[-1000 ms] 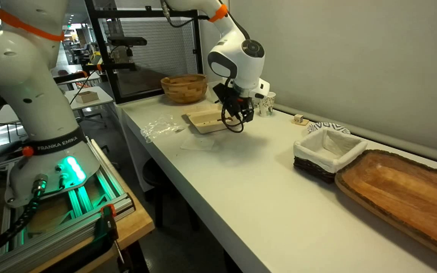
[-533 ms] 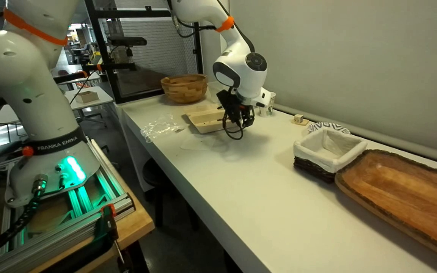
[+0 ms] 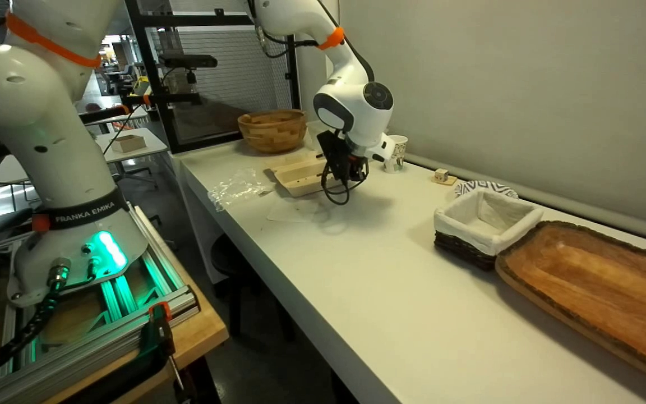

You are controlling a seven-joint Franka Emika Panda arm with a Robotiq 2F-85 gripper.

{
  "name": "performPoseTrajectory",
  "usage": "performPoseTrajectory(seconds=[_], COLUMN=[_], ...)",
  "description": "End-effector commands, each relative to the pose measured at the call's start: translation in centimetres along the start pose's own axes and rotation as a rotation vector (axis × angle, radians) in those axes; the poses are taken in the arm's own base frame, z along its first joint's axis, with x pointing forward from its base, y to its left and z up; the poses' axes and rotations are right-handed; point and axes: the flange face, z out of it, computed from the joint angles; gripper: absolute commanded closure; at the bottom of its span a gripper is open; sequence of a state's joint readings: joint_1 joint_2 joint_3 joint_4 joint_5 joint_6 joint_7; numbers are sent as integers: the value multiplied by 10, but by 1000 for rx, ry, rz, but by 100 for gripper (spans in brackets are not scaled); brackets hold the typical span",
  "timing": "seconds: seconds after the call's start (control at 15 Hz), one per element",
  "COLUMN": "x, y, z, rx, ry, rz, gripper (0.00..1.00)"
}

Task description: Move the takeaway food container to the right then move the coffee cup close to the edge of the counter

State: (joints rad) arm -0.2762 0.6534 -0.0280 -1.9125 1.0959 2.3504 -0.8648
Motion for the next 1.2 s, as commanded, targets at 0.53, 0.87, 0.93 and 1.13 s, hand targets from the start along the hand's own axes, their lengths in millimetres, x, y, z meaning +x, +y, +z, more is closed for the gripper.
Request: performPoseTrajectory(seconds=[0.53, 0.87, 0.93, 1.13], x=[-42, -58, -61, -66], y=[16, 32, 34, 42], z=[-58, -117, -129, -165], rx=[-21, -82, -93, -99], ry=[-126, -105, -91, -22], rz=[35, 21, 20, 46], gripper=[99, 99, 99, 99])
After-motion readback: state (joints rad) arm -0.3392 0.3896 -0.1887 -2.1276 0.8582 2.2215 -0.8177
